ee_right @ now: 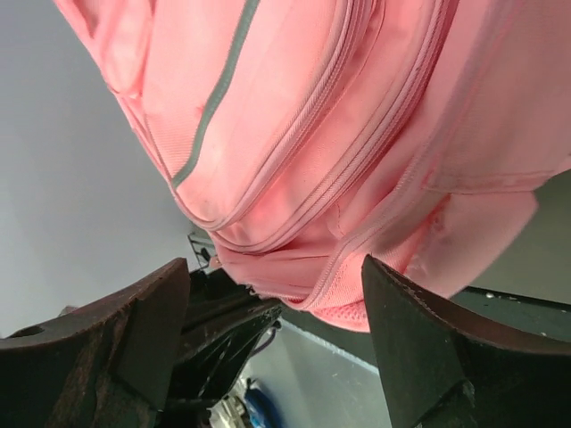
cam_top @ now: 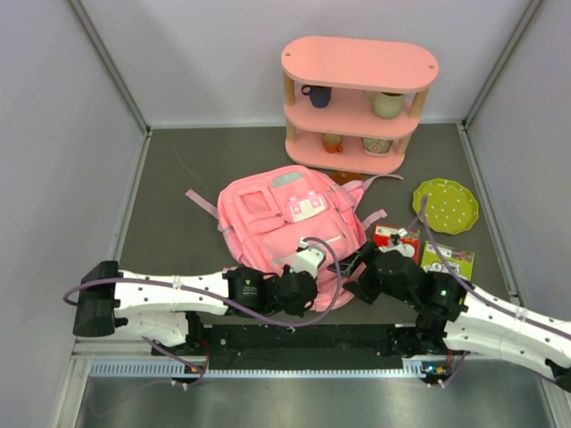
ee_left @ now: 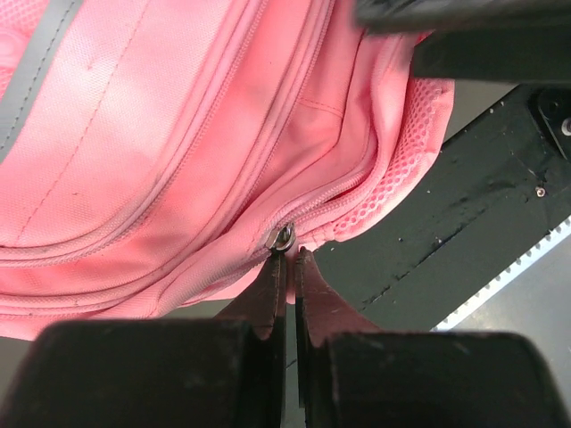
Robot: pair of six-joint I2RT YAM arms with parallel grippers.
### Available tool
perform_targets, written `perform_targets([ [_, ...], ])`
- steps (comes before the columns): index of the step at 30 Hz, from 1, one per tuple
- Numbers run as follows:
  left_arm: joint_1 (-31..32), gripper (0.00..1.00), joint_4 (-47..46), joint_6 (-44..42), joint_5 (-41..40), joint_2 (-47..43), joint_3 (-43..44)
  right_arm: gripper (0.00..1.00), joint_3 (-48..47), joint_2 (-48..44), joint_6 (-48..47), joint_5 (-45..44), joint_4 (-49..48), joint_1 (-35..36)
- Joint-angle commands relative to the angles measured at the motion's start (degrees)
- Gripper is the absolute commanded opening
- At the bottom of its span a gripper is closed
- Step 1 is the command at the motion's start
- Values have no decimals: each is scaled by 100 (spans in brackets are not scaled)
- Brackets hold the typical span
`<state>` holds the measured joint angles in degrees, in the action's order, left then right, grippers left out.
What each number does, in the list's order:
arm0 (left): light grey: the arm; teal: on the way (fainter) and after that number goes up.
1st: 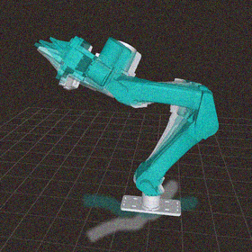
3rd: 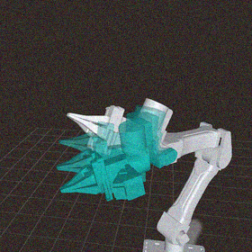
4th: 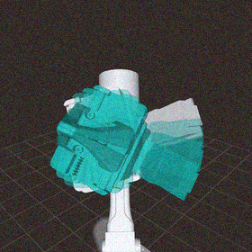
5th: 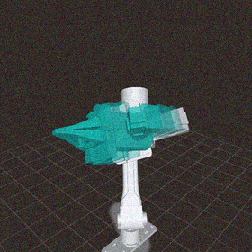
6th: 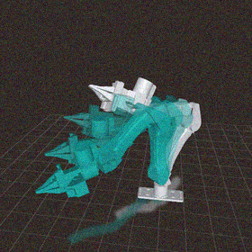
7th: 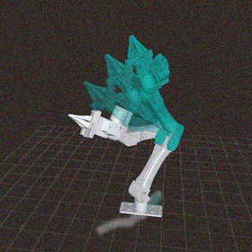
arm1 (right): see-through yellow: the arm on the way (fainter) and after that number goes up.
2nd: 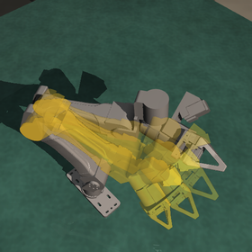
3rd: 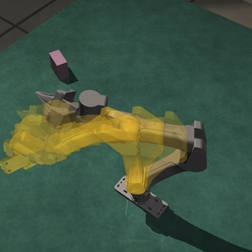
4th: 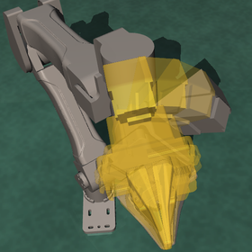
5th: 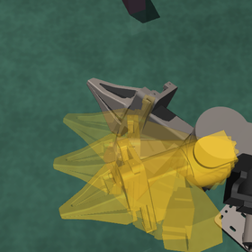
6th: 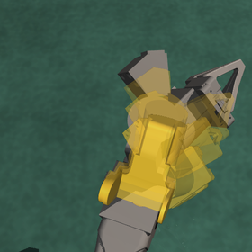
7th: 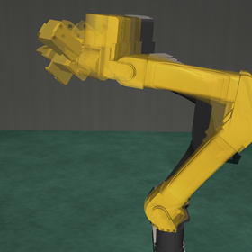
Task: Pack the student bag
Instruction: Unzip the student bag at the center of the board.
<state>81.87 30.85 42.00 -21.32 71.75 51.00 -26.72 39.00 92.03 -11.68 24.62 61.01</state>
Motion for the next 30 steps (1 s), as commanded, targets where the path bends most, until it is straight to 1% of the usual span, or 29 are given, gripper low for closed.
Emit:
perform_targets([
  [1, -65, 0, -387, 133, -584, -21, 270, 76, -325, -857, -185, -721, 1254, 77],
  [2, -83, 0, -396, 124, -584, 32, 287, 77, -325, -964, -168, -739, 1456, 77],
  [4, -118, 0, -457, 124, -540, 129, 322, 77, -264, -1122, -11, -626, 1510, 69],
  [7, -223, 0, -878, 19, -303, 243, 331, 78, -167, -1141, 192, -257, 1458, 69],
  [10, -232, 0, -1186, -121, -145, 366, 436, 79, -44, -1000, 385, 86, 1090, 69],
  [13, -232, 0, -1301, -236, 4, 498, 533, 80, 35, -790, 561, 210, 633, 69],
  [19, -232, 0, -1397, -368, 216, 411, 630, 81, -53, -245, 973, 123, 482, 69],
  [24, -232, 0, -1608, -587, 479, 349, 577, 80, 185, 142, 1186, 192, -124, 77],
  [25, -241, 0, -1652, -596, 506, 358, 586, 79, 185, 317, 1177, 262, -159, 77],
  [26, -233, 0, -1670, -622, 532, 366, 595, 75, 211, 397, 1134, 280, -316, 77],
  [27, -232, 0, -1705, -640, 593, 366, 595, 68, 228, 458, 1081, 307, -396, 86],
  [29, -232, 0, -1767, -701, 655, 393, 612, 65, 290, 643, 1080, 359, -572, 86],
  [30, -232, 0, -1802, -728, 699, 384, 621, 59, 308, 687, 1028, 368, -642, 86],
])
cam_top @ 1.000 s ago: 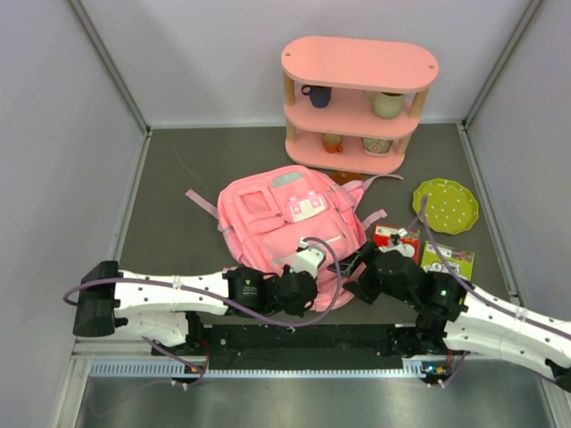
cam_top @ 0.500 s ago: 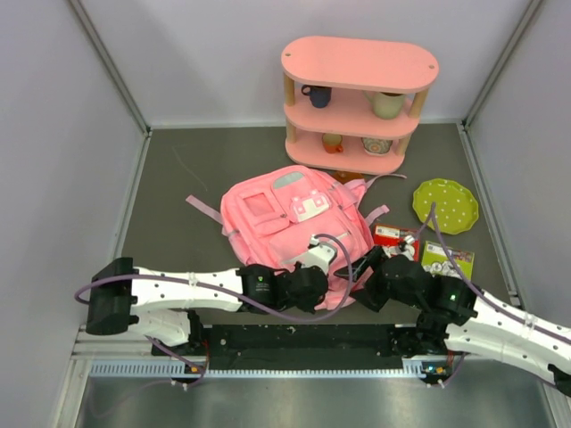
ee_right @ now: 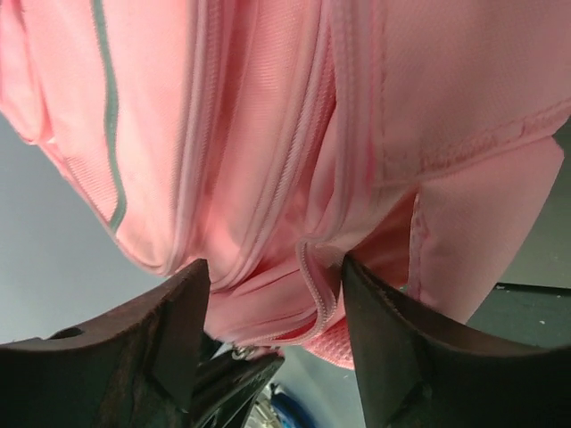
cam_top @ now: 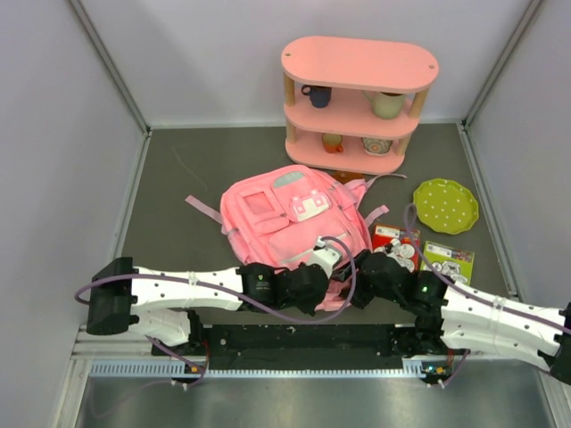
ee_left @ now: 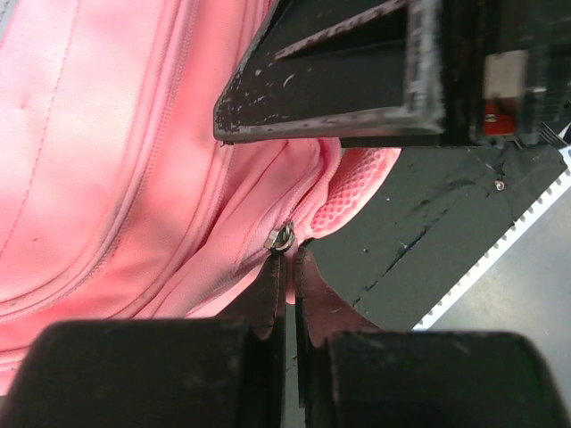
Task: Pack the student bag
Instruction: Unzip the student bag at the center of the board.
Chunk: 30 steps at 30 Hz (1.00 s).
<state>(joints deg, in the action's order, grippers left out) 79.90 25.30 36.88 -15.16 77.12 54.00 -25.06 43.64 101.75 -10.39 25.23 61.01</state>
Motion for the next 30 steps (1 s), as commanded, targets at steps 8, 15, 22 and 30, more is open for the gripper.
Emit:
perform_targets([
  [8, -36, 0, -1291, -313, 320, -101, 357, 0, 431, 347, -50, 56, -1179, 86],
  [15, -36, 0, -660, -103, 163, -416, 129, 0, 669, -214, -103, -770, -995, 86],
  [22, -44, 0, 789, 1100, -646, -1111, -934, 0, 897, -804, -68, -965, -537, -273],
  [30, -53, 0, 1635, 1830, -1155, -1744, -1418, 0, 845, -971, -358, -851, -344, -661],
])
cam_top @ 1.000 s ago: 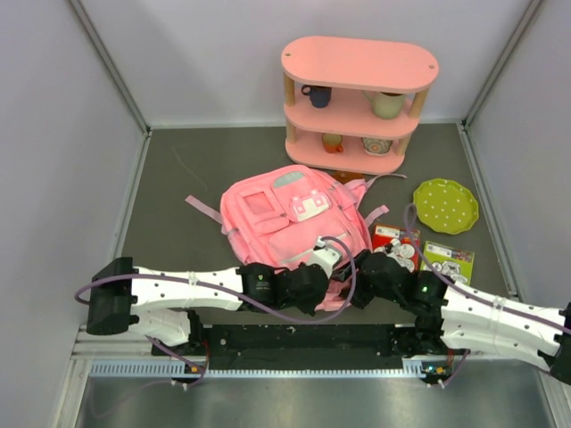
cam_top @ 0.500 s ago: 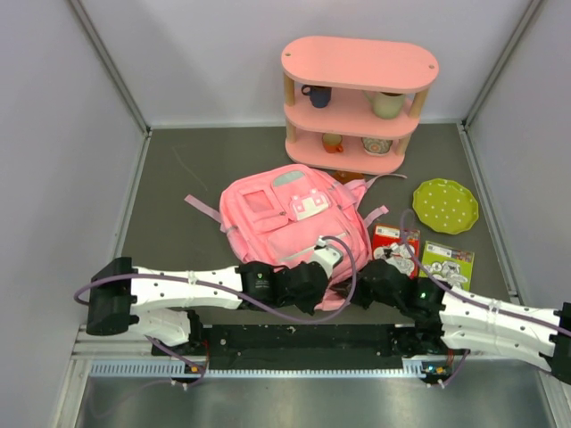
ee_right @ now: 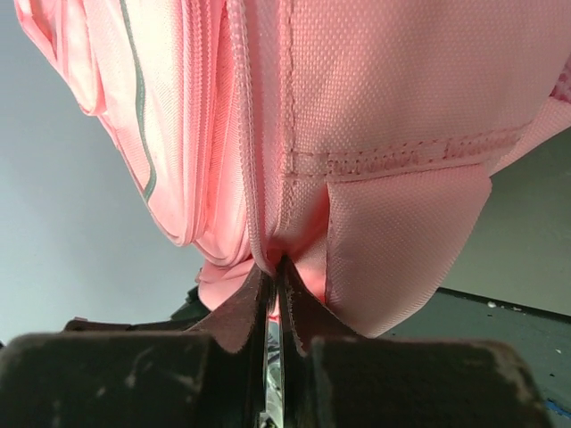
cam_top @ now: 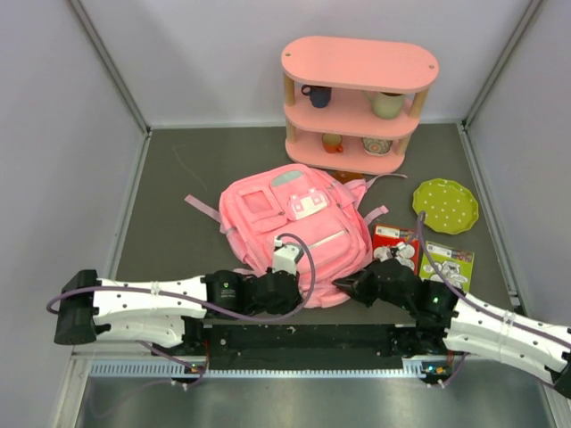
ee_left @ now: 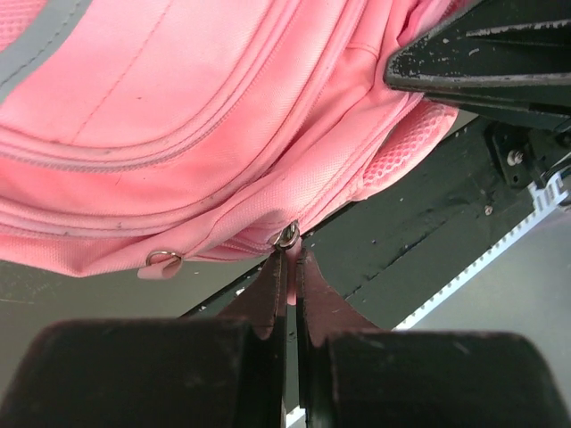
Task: Pack the student bag
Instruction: Unzip the student bag at the center of the board.
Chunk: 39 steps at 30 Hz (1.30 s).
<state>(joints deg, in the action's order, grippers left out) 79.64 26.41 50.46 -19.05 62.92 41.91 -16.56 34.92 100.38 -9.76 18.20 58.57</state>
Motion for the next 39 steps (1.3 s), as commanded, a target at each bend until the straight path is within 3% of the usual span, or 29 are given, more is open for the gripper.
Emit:
perform_targets([
  [1, -36, 0, 1638, 552, -837, -332, -192, 0, -14, -125, -238, -914, 369, -442],
  [7, -71, 0, 1956, 369, -794, -227, -95, 0, -233, -240, -580, -1019, 571, -618],
  [14, -71, 0, 499, -518, -328, -385, -69, 0, -1120, -21, -2345, -1134, 571, -680],
  [15, -71, 0, 192, -589, -310, -359, -34, 7, -1400, 111, -2582, -1064, 580, -680],
  [16, -71, 0, 84, -616, -310, -220, 18, 20, -1525, 181, -2968, -959, 606, -680],
  [17, -71, 0, -82, -677, -327, -114, 167, 42, -1752, 260, -3058, -723, 684, -680],
  [20, -71, 0, -390, -765, -292, 369, 458, 74, -1904, 314, -3016, -98, 860, -689],
  [28, -71, 0, -1182, -748, -214, 1065, 704, 79, -1212, -493, -1664, 940, 1441, -601],
  [34, -71, 0, -1358, -932, 85, 1381, 968, 79, -823, -1013, -292, 827, 1670, -171],
  [39, -71, 0, -1472, -941, 279, 1531, 1030, 79, -919, -540, 43, 633, 1266, -3],
])
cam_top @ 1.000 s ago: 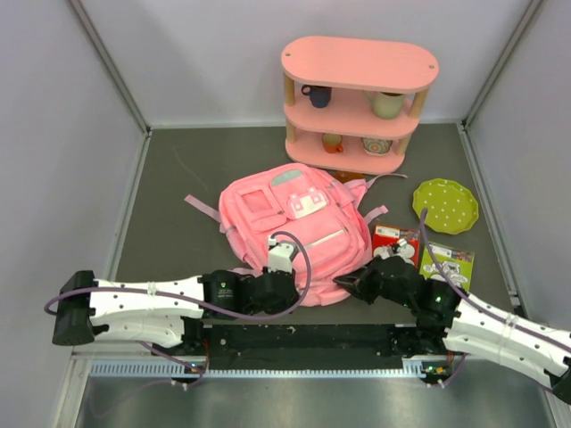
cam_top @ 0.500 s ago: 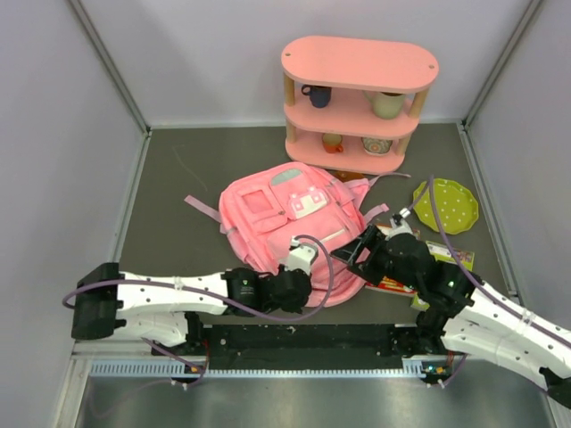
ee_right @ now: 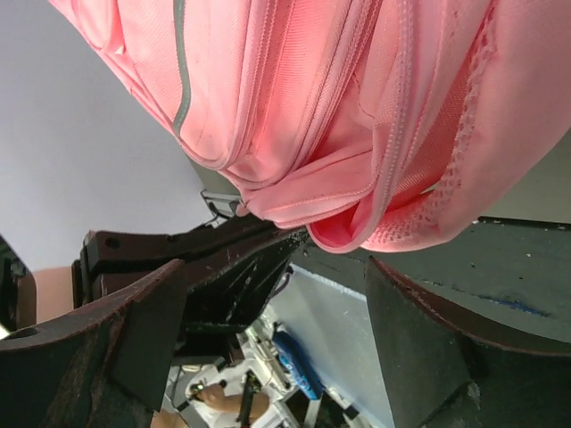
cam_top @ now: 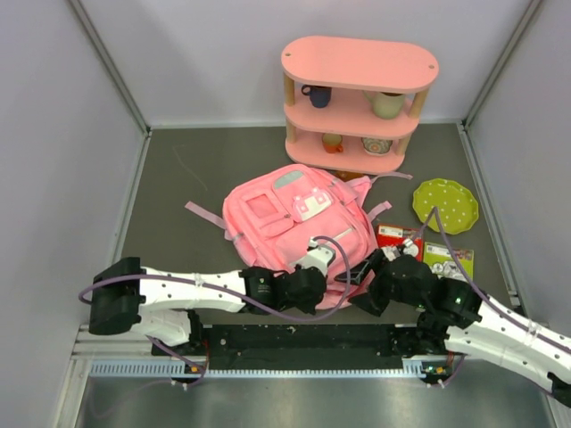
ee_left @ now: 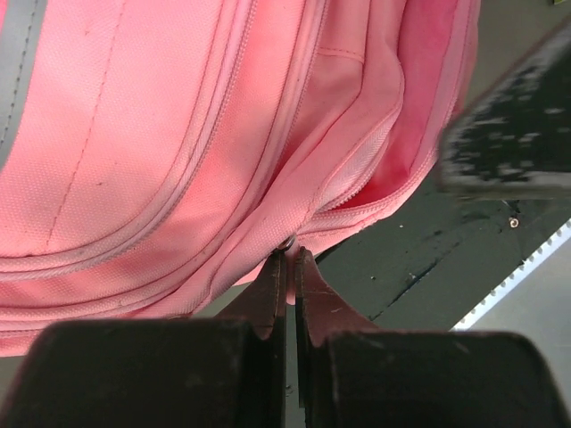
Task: Pack the student bag
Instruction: Unzip the student bag at the center of the board.
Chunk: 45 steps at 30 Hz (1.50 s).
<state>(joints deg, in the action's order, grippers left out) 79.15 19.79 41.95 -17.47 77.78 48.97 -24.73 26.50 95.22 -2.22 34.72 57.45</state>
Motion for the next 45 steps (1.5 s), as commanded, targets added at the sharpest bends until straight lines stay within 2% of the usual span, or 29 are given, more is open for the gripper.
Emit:
perform_targets([
  [1, -32, 0, -845, -91, 156, 44, 315, 79, -111, 399, 594, -112, -474, 126],
  [3, -23, 0, -907, -126, 192, 62, 306, 75, -93, 628, 603, -112, -902, 170],
  [7, -23, 0, -907, -170, 253, 80, 324, 65, -137, 708, 577, -244, -1099, 214],
  [16, -23, 0, -889, -240, 227, 36, 350, 59, 30, 751, 814, -428, -1248, 293],
  [19, -23, 0, -881, -258, 218, 18, 359, 53, -49, 795, 744, -402, -1397, 310],
  [21, -23, 0, -802, -223, 131, 1, 350, 54, -163, 760, 587, -402, -1345, 319],
  [26, -23, 0, -643, -126, -80, -70, 289, 68, -612, 419, 251, -859, -494, 319],
  [32, -32, 0, -678, -29, -107, -114, 201, 67, -454, 171, 409, -754, -413, 328],
  [38, -23, 0, -696, -126, -89, -79, 341, 66, -515, 707, 322, -552, -746, 346],
  [45, -23, 0, -670, -188, -133, -228, 385, 65, -103, 1094, 734, -525, -1432, 451],
])
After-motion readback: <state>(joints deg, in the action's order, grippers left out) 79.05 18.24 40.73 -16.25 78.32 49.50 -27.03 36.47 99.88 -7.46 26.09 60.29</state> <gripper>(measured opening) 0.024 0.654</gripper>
